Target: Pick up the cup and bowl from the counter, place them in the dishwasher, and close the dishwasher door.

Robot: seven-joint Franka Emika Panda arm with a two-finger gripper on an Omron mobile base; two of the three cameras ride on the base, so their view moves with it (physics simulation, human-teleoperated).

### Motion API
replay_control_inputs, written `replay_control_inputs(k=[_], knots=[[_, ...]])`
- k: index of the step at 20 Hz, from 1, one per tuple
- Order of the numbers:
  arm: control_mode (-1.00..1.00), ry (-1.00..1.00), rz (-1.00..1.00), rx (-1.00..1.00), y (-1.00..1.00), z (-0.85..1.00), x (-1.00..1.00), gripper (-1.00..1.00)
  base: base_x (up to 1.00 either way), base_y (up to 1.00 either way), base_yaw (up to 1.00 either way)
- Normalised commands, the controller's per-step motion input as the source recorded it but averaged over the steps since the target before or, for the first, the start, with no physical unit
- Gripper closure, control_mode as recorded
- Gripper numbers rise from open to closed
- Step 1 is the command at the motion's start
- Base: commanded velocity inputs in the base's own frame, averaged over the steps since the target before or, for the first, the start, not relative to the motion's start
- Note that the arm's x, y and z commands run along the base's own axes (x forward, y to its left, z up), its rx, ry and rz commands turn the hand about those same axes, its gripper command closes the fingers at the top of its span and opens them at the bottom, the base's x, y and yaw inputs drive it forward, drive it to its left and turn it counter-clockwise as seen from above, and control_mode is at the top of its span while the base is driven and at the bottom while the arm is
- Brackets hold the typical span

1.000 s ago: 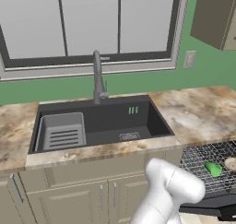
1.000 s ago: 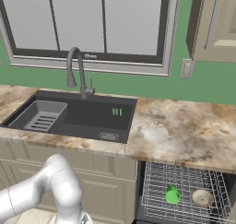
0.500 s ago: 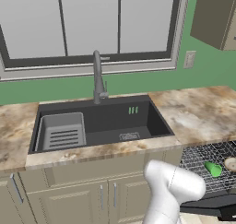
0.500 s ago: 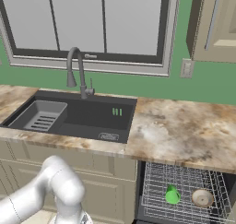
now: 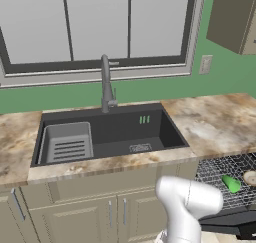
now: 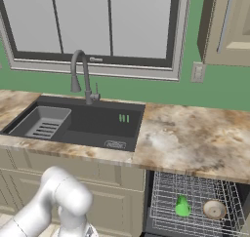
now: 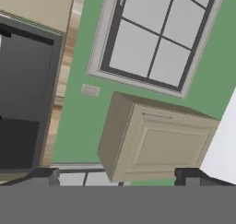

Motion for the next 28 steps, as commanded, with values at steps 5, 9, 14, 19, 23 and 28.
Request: replay_control_inputs(k=[5, 9, 14, 19, 23, 28], knots=[[-1.00, -0.08, 0.00, -0.14, -0.11, -0.11, 0.00, -1.00, 0.00, 0.00, 0.00], [-1.00, -0.06, 0.00, -0.14, -0.10, -0.11, 0.00, -1.00, 0.00, 0.00, 0.00], [-1.00, -0.02, -0.01, -0.08, -0.06, -0.06, 0.17, -1.00, 0.00, 0.00, 0.00], [-1.00, 0.00, -0.02, -0.04, -0.10, -0.28, 0.38, -1.00, 0.00, 0.00, 0.00], [-1.00, 0.00, -0.01, -0.05, -0.19, -0.26, 0.28, -1.00, 0.00, 0.00, 0.00], [-1.00, 0.00, 0.00, -0.10, -0.31, -0.27, 0.01, -1.00, 0.00, 0.00, 0.00]])
